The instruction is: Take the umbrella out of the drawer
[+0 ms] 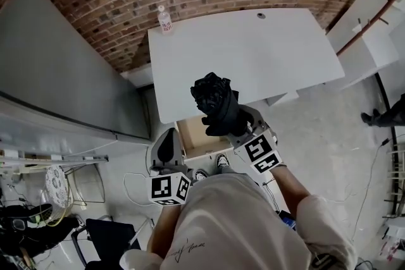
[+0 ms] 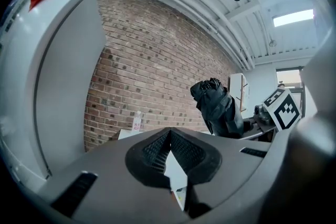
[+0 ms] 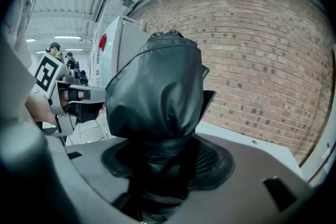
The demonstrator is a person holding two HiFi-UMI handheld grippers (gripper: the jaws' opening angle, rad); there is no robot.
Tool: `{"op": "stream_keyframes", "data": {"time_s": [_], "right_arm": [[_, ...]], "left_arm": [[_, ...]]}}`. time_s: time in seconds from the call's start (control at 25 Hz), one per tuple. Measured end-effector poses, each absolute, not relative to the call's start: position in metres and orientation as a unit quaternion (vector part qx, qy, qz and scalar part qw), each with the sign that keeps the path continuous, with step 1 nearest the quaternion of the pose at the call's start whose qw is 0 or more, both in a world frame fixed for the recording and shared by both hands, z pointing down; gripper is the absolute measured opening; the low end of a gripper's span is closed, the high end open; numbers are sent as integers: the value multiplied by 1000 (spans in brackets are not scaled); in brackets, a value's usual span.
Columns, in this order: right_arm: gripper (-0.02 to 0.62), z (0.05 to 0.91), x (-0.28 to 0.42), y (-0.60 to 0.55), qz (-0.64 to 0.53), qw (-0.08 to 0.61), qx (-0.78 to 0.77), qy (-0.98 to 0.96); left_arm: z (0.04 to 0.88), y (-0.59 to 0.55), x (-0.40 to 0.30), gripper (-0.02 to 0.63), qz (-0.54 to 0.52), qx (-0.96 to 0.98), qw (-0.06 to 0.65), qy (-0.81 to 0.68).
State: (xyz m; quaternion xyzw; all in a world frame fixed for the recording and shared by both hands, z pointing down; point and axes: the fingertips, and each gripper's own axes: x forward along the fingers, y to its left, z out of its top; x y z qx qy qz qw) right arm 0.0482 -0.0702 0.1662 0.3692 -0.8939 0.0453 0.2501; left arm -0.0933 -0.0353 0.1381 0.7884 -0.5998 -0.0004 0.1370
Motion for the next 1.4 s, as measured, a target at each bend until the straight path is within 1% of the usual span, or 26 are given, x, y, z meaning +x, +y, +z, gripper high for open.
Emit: {"op": "stream_keyframes", "data": {"time_s": [0.24, 0.44, 0.76, 0.96, 1.2, 1.4], "right_arm": [[250, 146, 59, -66, 64, 198, 398, -893], [250, 132, 68, -60, 61, 179, 416, -889], [250, 114, 74, -52, 56, 129, 441, -886], [250, 109, 77, -51, 78, 96, 451, -884], [250, 106, 89, -55, 83, 83, 464, -878], [249, 104, 91, -56, 78, 88, 461, -880]], "left_arm": [[128, -34, -99, 15, -10, 787, 131, -603], [119, -33, -101, 15, -16, 787, 131, -603], [117, -28, -107, 17, -14, 786, 131, -604], [115, -27, -110, 15, -14, 786, 135, -602], [118, -21, -118, 17, -13, 778, 138, -612], [118, -24, -115, 17, -11, 778, 135, -613]]}}
